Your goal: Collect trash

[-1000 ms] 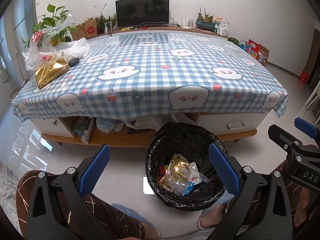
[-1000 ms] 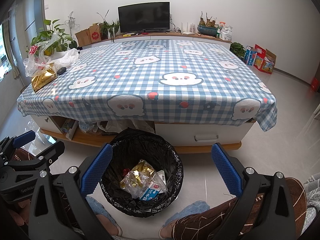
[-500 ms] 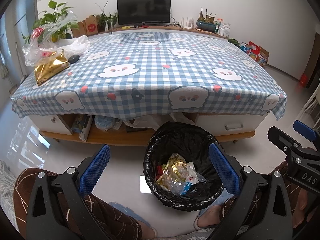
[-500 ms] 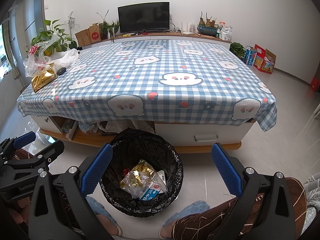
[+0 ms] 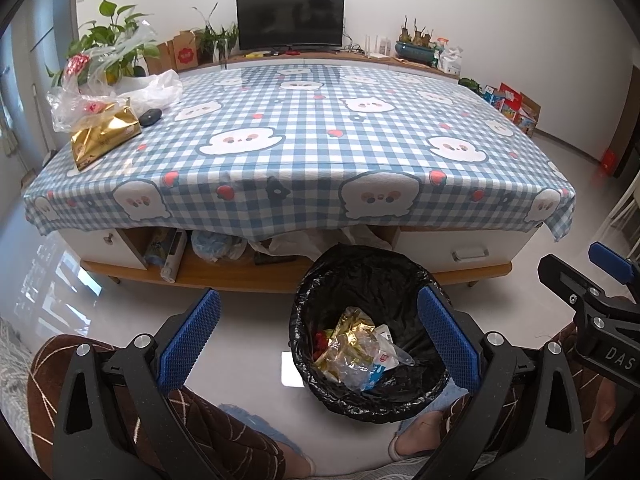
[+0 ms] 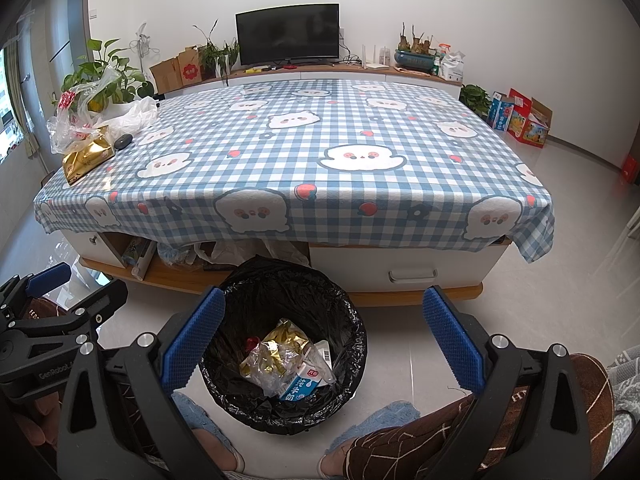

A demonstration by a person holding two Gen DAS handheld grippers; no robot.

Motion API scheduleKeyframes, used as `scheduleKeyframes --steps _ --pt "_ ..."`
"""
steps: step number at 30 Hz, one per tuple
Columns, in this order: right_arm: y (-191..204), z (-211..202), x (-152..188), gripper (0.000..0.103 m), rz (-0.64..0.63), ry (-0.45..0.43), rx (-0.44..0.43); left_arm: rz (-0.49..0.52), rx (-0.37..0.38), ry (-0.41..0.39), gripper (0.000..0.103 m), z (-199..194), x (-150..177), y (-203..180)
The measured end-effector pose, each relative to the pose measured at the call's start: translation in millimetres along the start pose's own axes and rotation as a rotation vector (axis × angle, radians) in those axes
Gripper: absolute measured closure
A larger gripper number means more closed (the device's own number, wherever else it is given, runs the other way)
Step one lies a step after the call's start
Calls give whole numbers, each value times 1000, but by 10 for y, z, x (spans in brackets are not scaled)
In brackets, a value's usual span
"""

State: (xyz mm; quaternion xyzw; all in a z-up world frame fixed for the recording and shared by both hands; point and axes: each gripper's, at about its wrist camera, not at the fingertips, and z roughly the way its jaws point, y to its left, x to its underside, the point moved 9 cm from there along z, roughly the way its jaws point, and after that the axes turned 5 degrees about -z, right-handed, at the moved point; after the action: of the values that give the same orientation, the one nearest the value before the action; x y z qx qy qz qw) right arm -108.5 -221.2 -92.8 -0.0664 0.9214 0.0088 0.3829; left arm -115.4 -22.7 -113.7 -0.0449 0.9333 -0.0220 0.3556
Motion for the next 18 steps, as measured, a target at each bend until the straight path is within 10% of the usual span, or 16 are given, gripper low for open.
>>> scheduleKeyframes --steps 18 --pt "6 16 19 8 1 3 0 -4 1 1 6 3 -1 14"
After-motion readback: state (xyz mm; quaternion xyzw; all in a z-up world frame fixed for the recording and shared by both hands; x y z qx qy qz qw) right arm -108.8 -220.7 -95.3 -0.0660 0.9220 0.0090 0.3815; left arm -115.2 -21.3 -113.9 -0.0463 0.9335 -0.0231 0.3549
